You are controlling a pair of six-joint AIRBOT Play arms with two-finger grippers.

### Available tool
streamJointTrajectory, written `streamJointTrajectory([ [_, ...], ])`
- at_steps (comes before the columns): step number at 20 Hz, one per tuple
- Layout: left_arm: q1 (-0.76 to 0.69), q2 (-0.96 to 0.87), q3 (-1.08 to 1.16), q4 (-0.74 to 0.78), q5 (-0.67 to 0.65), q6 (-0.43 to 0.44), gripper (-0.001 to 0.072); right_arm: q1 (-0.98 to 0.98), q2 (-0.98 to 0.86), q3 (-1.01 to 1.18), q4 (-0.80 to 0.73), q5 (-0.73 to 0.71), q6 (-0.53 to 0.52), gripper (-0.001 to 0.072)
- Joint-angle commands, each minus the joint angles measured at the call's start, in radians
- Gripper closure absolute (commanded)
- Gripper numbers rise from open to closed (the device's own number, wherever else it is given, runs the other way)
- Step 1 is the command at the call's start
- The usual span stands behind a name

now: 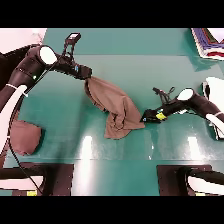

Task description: Fold the shirts.

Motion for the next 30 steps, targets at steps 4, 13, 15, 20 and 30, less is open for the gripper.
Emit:
streamJointTrajectory([
  [4,0.001,0.039,0.008,0.022,-0.024,-0.001,0.0686,0.039,-0.055,0.133,-0.033,-0.072,-0.019,0.0697],
  [13,0.0,0.5,0.224,0.085,-0.043,0.0,0.0685,-0.179,0.402,0.581,-0.223,0.076,0.009,0.0698],
  [15,0.0,0.586,0.237,0.066,-0.045,-0.001,0.0685,-0.207,0.477,0.65,-0.223,0.084,0.009,0.0699],
  [20,-0.002,0.673,0.245,0.032,-0.101,-0.001,0.0686,-0.235,0.531,0.777,-0.223,0.159,0.016,0.07],
  [30,-0.002,0.522,-0.318,0.024,-0.344,0.0,0.0687,-0.09,0.282,0.454,-0.359,0.287,0.112,0.0699],
])
